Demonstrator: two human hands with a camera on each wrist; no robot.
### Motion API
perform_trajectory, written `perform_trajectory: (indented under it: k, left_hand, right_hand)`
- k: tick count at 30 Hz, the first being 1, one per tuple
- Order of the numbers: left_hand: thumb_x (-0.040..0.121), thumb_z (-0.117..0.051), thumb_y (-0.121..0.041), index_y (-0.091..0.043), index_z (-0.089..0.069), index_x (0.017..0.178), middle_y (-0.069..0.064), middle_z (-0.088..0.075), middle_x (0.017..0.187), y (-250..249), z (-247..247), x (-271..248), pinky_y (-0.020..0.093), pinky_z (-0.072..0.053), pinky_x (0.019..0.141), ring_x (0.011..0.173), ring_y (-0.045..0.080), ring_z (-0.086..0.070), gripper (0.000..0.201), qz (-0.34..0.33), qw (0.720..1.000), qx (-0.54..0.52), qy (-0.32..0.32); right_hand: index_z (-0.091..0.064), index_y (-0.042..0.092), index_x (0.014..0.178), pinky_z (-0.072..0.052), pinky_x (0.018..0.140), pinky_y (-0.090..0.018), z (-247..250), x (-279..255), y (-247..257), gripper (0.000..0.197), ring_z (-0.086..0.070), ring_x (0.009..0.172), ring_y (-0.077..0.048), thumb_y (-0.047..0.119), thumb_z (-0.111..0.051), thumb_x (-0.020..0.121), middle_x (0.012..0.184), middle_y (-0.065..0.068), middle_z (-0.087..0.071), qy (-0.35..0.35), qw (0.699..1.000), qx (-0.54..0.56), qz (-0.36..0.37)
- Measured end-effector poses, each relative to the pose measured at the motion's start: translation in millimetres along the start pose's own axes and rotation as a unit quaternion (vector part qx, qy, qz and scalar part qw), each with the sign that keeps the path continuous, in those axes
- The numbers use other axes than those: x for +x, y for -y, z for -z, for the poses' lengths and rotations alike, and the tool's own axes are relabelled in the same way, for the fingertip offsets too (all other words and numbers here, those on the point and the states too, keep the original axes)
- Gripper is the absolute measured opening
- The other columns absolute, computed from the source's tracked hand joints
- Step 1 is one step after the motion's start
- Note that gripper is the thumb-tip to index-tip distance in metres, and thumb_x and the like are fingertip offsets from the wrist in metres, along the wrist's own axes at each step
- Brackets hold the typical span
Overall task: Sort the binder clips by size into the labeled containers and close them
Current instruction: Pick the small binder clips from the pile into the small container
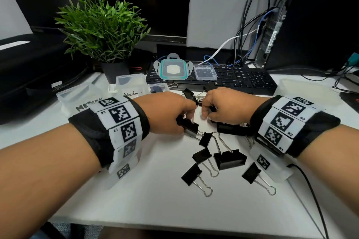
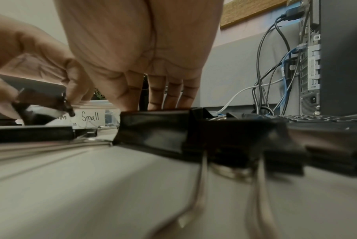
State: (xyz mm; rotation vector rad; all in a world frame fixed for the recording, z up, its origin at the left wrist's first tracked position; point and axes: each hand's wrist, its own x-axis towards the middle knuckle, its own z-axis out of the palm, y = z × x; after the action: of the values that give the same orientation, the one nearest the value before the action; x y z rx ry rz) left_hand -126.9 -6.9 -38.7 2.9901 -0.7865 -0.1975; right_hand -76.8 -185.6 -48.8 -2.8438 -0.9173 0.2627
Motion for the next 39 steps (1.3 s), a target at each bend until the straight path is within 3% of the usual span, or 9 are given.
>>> perform_trajectory:
  k: [4, 7, 11, 14, 17, 27, 31, 35, 39]
  left_hand:
    - [0.078, -0.056, -0.017, -0.031, -0.049, 0.085, -0.011, -0.054, 0.078, 1.2, 2.6, -4.9, 0.024, -0.035, 0.055, 0.07, 0.007, -0.047, 0.017, 0.033, 0.999, 0.011, -0.003]
    - [0.078, -0.054, -0.016, -0.03, -0.047, 0.077, -0.011, -0.056, 0.08, 2.0, 1.2, -7.1, 0.023, -0.036, 0.054, 0.074, 0.009, -0.049, 0.016, 0.054, 0.998, 0.017, 0.029]
    - [0.078, -0.05, -0.013, -0.03, -0.057, 0.089, -0.01, -0.057, 0.093, 2.7, 0.4, -6.7, 0.032, -0.049, 0.077, 0.094, 0.013, -0.052, 0.021, 0.053, 0.997, 0.007, 0.051]
    - [0.08, -0.051, -0.015, -0.03, -0.062, 0.101, -0.009, -0.051, 0.107, 4.2, 0.0, -6.0, 0.033, -0.045, 0.091, 0.109, 0.011, -0.043, 0.027, 0.042, 0.998, 0.034, 0.041]
    - [0.082, -0.055, -0.019, -0.031, -0.066, 0.106, -0.011, -0.049, 0.115, 6.3, -1.5, -5.4, 0.033, -0.043, 0.097, 0.115, 0.009, -0.038, 0.029, 0.036, 0.998, 0.043, 0.039]
    - [0.083, -0.053, -0.024, -0.035, -0.066, 0.106, -0.011, -0.057, 0.111, 7.4, -4.7, -3.1, 0.035, -0.048, 0.091, 0.108, 0.014, -0.052, 0.029, 0.044, 0.997, 0.019, 0.064]
    - [0.086, -0.05, -0.024, -0.033, -0.065, 0.108, -0.01, -0.06, 0.11, 7.2, -6.5, -2.4, 0.034, -0.048, 0.091, 0.106, 0.014, -0.053, 0.029, 0.041, 0.997, 0.022, 0.066]
    - [0.087, -0.048, -0.024, -0.034, -0.064, 0.109, -0.012, -0.06, 0.109, 7.1, -7.4, -1.4, 0.033, -0.049, 0.091, 0.102, 0.012, -0.055, 0.029, 0.044, 0.997, 0.015, 0.069]
    - [0.088, -0.048, -0.024, -0.035, -0.063, 0.109, -0.012, -0.06, 0.109, 6.6, -6.9, -1.4, 0.033, -0.049, 0.089, 0.1, 0.011, -0.055, 0.029, 0.044, 0.996, 0.015, 0.072]
  right_hand:
    - [-0.071, 0.032, 0.096, -0.046, 0.091, -0.036, -1.7, -1.3, 1.3, 0.022, -0.049, 0.103, -0.012, 0.017, -0.064, 0.082, 0.107, 0.008, -0.057, 0.021, 0.999, 0.011, 0.028]
    - [-0.066, 0.041, 0.107, -0.037, 0.098, -0.031, -2.2, -3.1, 4.4, 0.031, -0.036, 0.113, -0.009, 0.022, -0.066, 0.084, 0.119, 0.011, -0.049, 0.064, 0.996, 0.009, 0.056]
    - [-0.064, 0.043, 0.112, -0.033, 0.102, -0.031, -0.9, -3.1, 5.1, 0.031, -0.033, 0.118, -0.01, 0.028, -0.067, 0.085, 0.12, 0.011, -0.046, 0.072, 0.995, 0.015, 0.064]
    - [-0.063, 0.043, 0.115, -0.034, 0.103, -0.033, -1.6, -2.8, 5.7, 0.034, -0.034, 0.117, -0.011, 0.029, -0.068, 0.085, 0.115, 0.012, -0.045, 0.066, 0.995, 0.019, 0.069]
    - [-0.06, 0.045, 0.12, -0.033, 0.104, -0.031, -2.5, -2.3, 6.7, 0.038, -0.033, 0.118, -0.011, 0.026, -0.065, 0.087, 0.115, 0.013, -0.043, 0.079, 0.994, 0.005, 0.071]
    - [-0.072, 0.027, 0.096, -0.045, 0.084, -0.032, -2.5, 0.1, -0.5, 0.011, -0.041, 0.103, -0.009, 0.027, -0.067, 0.085, 0.1, 0.005, -0.064, 0.027, 0.999, -0.038, 0.018]
    - [-0.068, 0.021, 0.084, -0.047, 0.089, -0.038, -5.4, 3.1, -3.2, 0.006, -0.043, 0.101, -0.011, 0.026, -0.065, 0.086, 0.101, 0.006, -0.063, 0.026, 0.998, -0.055, 0.015]
    - [-0.069, 0.024, 0.096, -0.047, 0.09, -0.034, -3.8, 1.4, -1.3, 0.013, -0.043, 0.104, -0.01, 0.021, -0.06, 0.087, 0.104, 0.008, -0.059, 0.008, 0.999, -0.039, 0.023]
    - [-0.065, 0.033, 0.11, -0.045, 0.086, -0.028, -0.9, -2.6, 4.4, 0.032, -0.036, 0.098, -0.006, 0.017, -0.065, 0.082, 0.095, 0.014, -0.051, 0.066, 0.997, -0.034, 0.034]
